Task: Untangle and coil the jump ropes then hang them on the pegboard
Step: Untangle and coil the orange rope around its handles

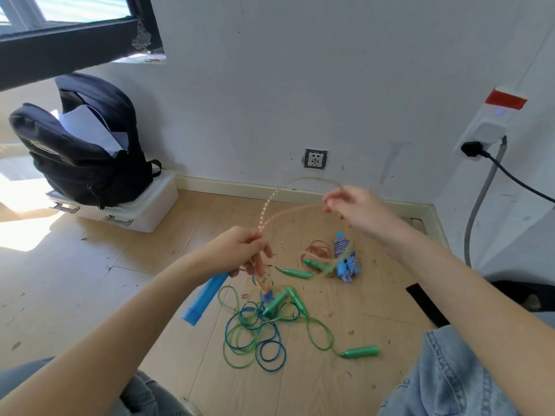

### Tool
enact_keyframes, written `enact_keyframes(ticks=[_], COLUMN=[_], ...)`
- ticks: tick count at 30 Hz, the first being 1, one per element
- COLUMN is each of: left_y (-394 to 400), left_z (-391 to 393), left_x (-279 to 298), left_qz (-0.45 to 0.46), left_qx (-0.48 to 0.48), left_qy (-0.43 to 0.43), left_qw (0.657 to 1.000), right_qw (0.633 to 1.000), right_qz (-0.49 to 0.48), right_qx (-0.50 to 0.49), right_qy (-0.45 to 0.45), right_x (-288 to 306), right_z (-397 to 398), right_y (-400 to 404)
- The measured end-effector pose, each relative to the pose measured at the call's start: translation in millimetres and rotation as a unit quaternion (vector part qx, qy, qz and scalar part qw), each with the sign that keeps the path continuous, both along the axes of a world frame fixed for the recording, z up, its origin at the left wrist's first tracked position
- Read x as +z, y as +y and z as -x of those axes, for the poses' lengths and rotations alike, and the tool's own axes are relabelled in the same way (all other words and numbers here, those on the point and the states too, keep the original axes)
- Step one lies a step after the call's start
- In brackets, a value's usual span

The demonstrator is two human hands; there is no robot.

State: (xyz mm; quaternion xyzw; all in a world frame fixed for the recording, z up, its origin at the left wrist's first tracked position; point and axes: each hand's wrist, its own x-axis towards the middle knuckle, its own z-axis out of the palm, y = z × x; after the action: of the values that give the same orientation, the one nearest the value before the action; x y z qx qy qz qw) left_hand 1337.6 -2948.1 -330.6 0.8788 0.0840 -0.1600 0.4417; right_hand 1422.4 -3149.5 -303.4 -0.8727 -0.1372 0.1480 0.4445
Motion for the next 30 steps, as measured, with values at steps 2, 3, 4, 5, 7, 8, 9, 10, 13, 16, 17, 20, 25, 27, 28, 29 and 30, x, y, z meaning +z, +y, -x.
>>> enact_keyframes(ticks=[2, 3, 4, 5, 7, 8, 9, 10, 13, 16, 17, 20, 25, 27, 28, 29, 30], left_y=[-2, -3, -5, -7, -9, -10, -11, -10, -9, -9, -9, -10, -16, -13, -9, -5, 1], left_z=[2, 3, 4, 5, 6, 6, 6, 6, 6, 5, 5, 4, 2, 0, -2, -3, -4], left_x=[10, 14, 17, 19, 22, 23, 24, 24, 25, 26, 26, 25, 20, 19, 19, 19, 19], left_qz=[0.095, 0.119, 0.135, 0.149, 0.180, 0.195, 0.208, 0.221, 0.252, 0.295, 0.296, 0.257, 0.133, 0.120, 0.122, 0.129, 0.138], left_qx=[0.027, 0.032, 0.036, 0.040, 0.052, 0.059, 0.067, 0.077, 0.098, 0.110, 0.113, 0.120, 0.079, 0.102, 0.127, 0.158, 0.185], left_qy=[-0.027, -0.041, -0.051, -0.056, -0.059, -0.062, -0.067, -0.073, -0.085, -0.083, -0.082, -0.074, -0.073, -0.082, -0.088, -0.093, -0.095], left_qw=[0.995, 0.992, 0.989, 0.986, 0.980, 0.977, 0.973, 0.970, 0.959, 0.946, 0.945, 0.956, 0.985, 0.984, 0.980, 0.975, 0.968], right_qw=[0.979, 0.973, 0.975, 0.979, 0.979, 0.971, 0.961, 0.952, 0.949, 0.966, 0.970, 0.973, 0.965, 0.968, 0.971, 0.971, 0.966], right_qz=[0.200, 0.225, 0.209, 0.170, 0.077, 0.043, 0.025, 0.015, -0.026, -0.056, -0.059, -0.099, -0.132, -0.088, -0.034, 0.040, 0.118], right_qx=[0.024, 0.032, 0.053, 0.091, 0.188, 0.231, 0.265, 0.290, 0.295, 0.240, 0.220, 0.170, 0.109, 0.132, 0.159, 0.188, 0.208], right_qy=[-0.016, -0.027, -0.048, -0.061, -0.011, 0.037, 0.075, 0.098, 0.110, 0.083, 0.079, 0.119, 0.200, 0.194, 0.173, 0.142, 0.100], right_x=[-11, -13, -12, -10, -8, -8, -8, -9, -13, -13, -13, -11, -11, -10, -9, -8, -9], right_z=[3, 7, 12, 16, 21, 24, 27, 31, 33, 29, 27, 21, 20, 19, 18, 15, 13], right_y=[0, 2, 5, 7, 10, 11, 12, 14, 19, 19, 18, 13, 15, 12, 9, 6, 3])
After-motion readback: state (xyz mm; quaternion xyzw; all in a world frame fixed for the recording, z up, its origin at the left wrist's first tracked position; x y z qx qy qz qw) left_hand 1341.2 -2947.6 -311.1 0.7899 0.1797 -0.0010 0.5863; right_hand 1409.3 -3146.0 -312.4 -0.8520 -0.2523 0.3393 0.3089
